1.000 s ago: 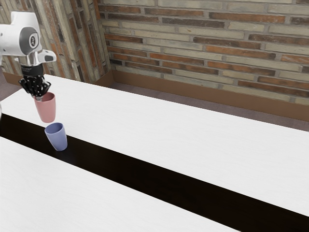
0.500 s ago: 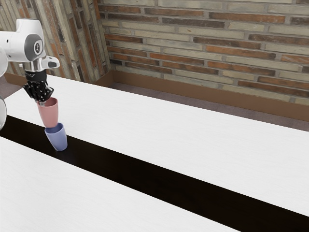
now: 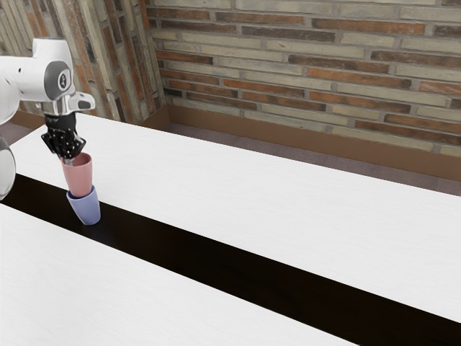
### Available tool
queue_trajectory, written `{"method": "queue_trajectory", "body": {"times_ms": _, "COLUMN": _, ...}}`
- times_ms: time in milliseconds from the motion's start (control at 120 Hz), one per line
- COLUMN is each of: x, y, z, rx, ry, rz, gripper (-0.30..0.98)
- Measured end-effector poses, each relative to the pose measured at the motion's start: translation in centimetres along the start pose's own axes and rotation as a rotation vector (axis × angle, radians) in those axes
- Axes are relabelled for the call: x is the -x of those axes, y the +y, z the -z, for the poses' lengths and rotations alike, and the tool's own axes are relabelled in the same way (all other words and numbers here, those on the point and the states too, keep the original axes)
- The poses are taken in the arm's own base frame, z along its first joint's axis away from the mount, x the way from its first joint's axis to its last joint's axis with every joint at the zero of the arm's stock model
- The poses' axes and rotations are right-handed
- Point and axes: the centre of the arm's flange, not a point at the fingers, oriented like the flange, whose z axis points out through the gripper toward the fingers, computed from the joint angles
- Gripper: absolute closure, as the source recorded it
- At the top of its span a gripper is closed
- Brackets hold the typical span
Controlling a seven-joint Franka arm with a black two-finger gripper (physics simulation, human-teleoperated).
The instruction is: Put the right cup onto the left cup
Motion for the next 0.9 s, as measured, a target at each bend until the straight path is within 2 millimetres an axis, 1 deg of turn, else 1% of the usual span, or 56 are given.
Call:
{"method": "queue_trajectory", "body": {"times_ms": 167, "x": -0.4, "y": 0.3, "z": -0.7, "rx": 0.001, "ry": -0.005, "rz": -0.005, "gripper": 0.78}}
{"method": "queue_trajectory", "body": {"times_ms": 317, "x": -0.4, "y": 0.4, "z": -1.0, "rx": 0.008, "ry": -0.009, "rz": -0.002, "gripper": 0.45}}
{"method": "queue_trajectory", "body": {"times_ms": 392, "x": -0.4, "y": 0.4, "z": -1.1, "rx": 0.008, "ry": -0.01, "rz": 0.001, "gripper": 0.31}}
{"method": "queue_trajectory", "body": {"times_ms": 500, "x": -0.4, "y": 0.4, "z": -1.1, "rx": 0.008, "ry": -0.01, "rz": 0.005, "gripper": 0.19}}
{"method": "queue_trajectory", "body": {"times_ms": 633, "x": -0.4, "y": 0.6, "z": -1.0, "rx": 0.006, "ry": -0.008, "rz": 0.006, "gripper": 0.1}}
{"method": "queue_trajectory", "body": {"times_ms": 692, "x": -0.3, "y": 0.9, "z": -0.3, "rx": 0.004, "ry": 0.0, "rz": 0.003, "gripper": 0.08}}
{"method": "queue_trajectory", "body": {"times_ms": 733, "x": -0.2, "y": 1.3, "z": 0.6, "rx": 0.0, "ry": 0.01, "rz": -0.004, "gripper": 0.06}}
{"method": "queue_trajectory", "body": {"times_ms": 825, "x": 0.6, "y": 2.3, "z": 3.2, "rx": -0.007, "ry": 0.035, "rz": -0.016, "gripper": 0.04}}
{"method": "queue_trajectory", "body": {"times_ms": 900, "x": 1.9, "y": 3.9, "z": 5.7, "rx": -0.007, "ry": 0.05, "rz": -0.037, "gripper": 0.03}}
